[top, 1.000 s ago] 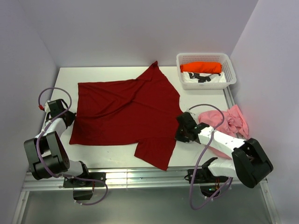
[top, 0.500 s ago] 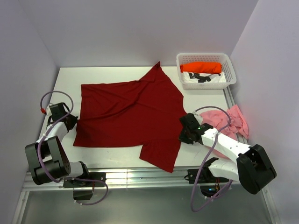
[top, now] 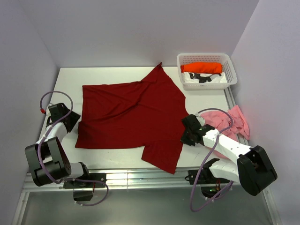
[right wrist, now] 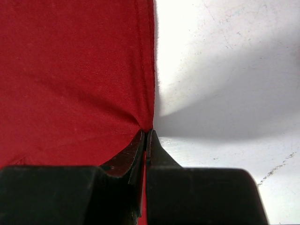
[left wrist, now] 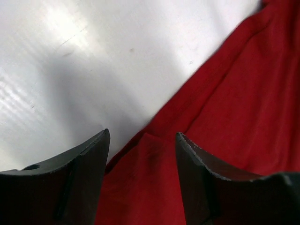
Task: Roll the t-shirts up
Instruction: Flatten the tshirt
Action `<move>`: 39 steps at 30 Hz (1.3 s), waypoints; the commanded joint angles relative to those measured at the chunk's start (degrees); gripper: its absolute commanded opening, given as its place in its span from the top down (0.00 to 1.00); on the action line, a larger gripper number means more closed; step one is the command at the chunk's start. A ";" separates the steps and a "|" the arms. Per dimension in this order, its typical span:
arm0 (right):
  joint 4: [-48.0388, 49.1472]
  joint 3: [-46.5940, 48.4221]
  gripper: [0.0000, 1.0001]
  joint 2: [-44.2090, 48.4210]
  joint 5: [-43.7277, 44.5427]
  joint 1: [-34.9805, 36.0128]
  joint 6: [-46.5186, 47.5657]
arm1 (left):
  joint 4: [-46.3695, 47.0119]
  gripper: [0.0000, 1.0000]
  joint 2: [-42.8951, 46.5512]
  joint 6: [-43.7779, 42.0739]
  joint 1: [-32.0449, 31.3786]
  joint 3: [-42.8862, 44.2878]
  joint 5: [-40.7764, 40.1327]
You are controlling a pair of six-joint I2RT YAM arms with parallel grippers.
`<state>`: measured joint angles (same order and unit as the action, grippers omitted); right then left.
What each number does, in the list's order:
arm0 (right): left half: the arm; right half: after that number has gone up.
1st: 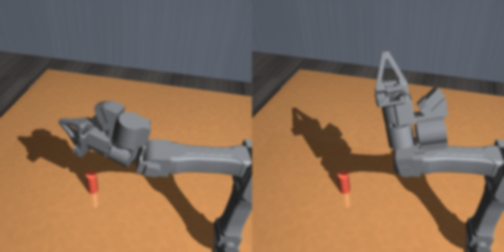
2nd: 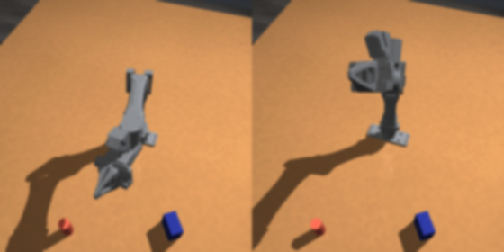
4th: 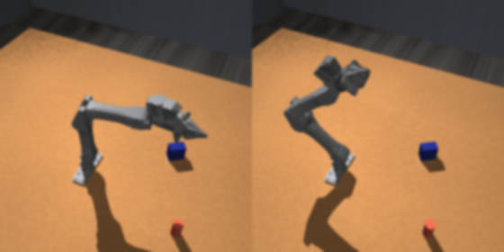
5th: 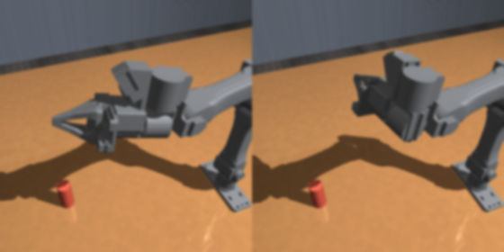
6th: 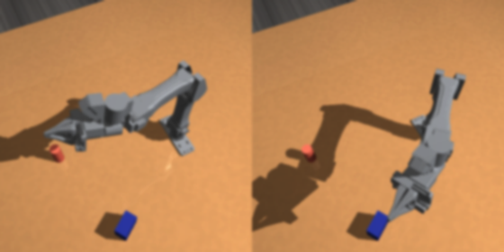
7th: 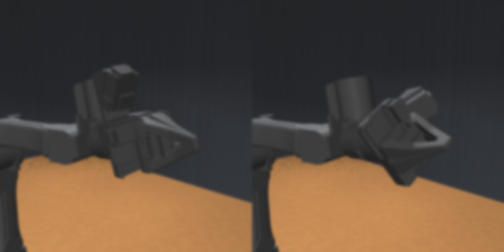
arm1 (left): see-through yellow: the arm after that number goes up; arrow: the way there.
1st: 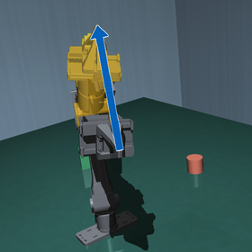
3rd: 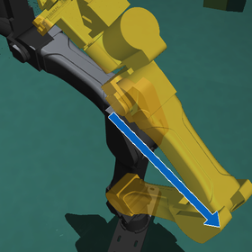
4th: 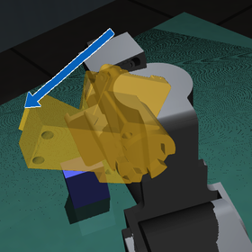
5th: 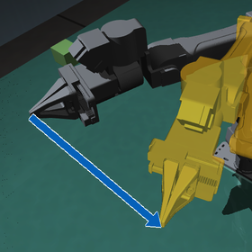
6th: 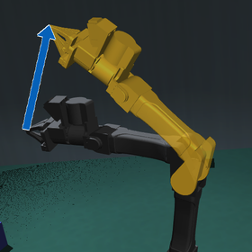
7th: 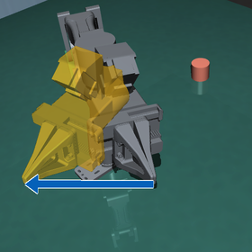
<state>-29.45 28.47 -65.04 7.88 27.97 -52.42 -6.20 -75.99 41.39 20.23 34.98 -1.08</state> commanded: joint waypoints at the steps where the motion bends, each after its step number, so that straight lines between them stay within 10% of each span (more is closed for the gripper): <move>1: 0.01 -0.96 1.00 0.09 0.56 -0.46 1.09 | 5.04 0.37 0.76 0.19 0.60 4.91 4.67; 18: 2.56 -0.34 1.00 -0.88 -0.85 -0.46 3.64 | 2.06 0.45 -38.43 -0.61 -4.41 46.91 13.64; 32: 3.00 -0.61 1.00 -1.58 -0.85 -0.37 3.64 | 1.80 0.56 -50.48 -0.51 -5.64 58.61 14.88; 39: 2.91 -0.61 1.00 -1.67 -0.50 -0.46 3.47 | 2.41 0.95 -54.18 -0.08 -5.81 61.78 16.28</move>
<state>-26.48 28.05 -65.80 6.39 27.86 -49.56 -5.13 -129.27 41.43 14.68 94.32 13.61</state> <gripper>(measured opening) 0.012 0.098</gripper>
